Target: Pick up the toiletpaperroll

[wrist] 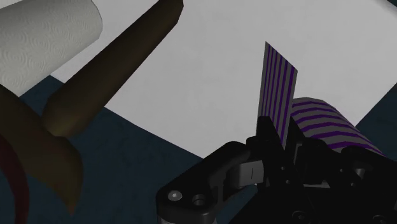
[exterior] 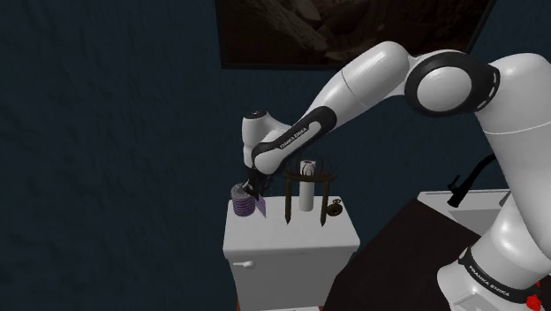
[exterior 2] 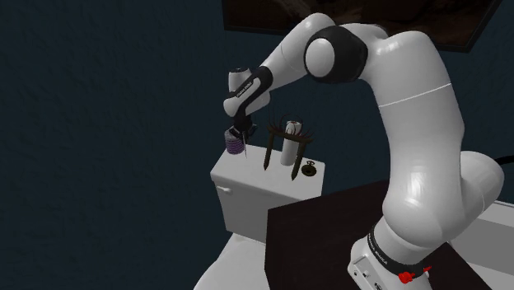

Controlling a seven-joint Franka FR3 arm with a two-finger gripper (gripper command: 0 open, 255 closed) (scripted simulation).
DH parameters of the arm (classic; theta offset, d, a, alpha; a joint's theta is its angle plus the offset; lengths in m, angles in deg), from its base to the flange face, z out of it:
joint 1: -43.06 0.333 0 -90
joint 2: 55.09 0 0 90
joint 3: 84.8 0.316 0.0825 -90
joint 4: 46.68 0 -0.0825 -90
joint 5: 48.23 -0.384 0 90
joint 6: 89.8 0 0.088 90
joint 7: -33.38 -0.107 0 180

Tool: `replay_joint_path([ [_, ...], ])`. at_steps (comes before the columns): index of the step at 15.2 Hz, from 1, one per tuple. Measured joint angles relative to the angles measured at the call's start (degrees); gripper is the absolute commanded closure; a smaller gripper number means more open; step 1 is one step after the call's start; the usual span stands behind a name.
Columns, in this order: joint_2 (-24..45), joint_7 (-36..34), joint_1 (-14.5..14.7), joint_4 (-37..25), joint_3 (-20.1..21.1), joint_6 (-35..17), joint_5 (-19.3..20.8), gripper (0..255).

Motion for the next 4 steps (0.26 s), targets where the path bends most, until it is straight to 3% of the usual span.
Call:
replay_joint_path([
  [4, -1.8, 0.2, -0.2, 0.2, 0.3, 1.6, -0.3, 255],
])
